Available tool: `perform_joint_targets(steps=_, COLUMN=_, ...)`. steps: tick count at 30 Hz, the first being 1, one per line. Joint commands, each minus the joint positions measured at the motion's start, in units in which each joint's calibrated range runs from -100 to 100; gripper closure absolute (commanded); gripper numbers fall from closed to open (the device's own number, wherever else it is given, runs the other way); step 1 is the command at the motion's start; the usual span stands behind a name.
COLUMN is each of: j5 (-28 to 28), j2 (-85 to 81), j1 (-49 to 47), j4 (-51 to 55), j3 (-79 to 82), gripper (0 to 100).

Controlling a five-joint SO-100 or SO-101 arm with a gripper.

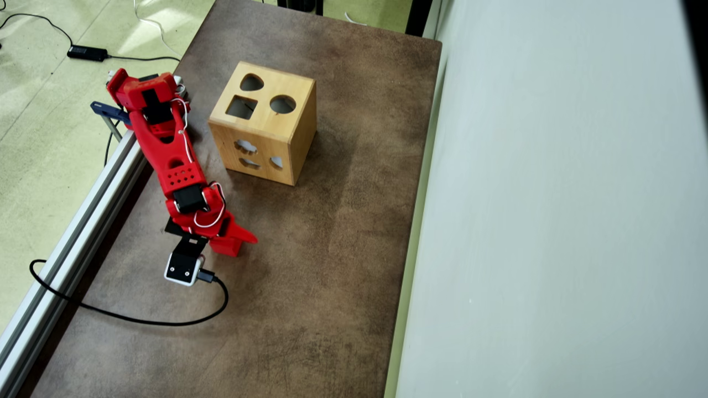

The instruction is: Pick and place the red cube on the square hole

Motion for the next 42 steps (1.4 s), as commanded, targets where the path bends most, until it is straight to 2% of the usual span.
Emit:
perform_joint_targets(steps=1, j5=0.2, j2=-1.1, j1=-0.4, j4=-0.6, j3=-2.6, gripper=52)
perform_joint_targets(steps=5, j5=0.2, j2=-1.1, j1=-0.4, j4=-0.4, j3=-2.6, gripper=53)
perform_joint_targets(steps=13, j5=0.0, j2=-1.5, j1=-0.4, j4=-0.7, j3=-2.6, gripper=71)
perform_joint_targets(steps=21, j5=-0.1, j2=-1.7, j1=-0.4, j4=-0.6, j3=-2.6, gripper=83)
perform_joint_targets(steps=33, j5=0.0, j2=-1.6, j1=-0.4, j4=-0.2, j3=-2.6, gripper=95)
perform_joint_targets(steps=42, j5=0.0, j2=-1.8, j1=-0.4, j4=0.0, j3=-2.6, gripper=97)
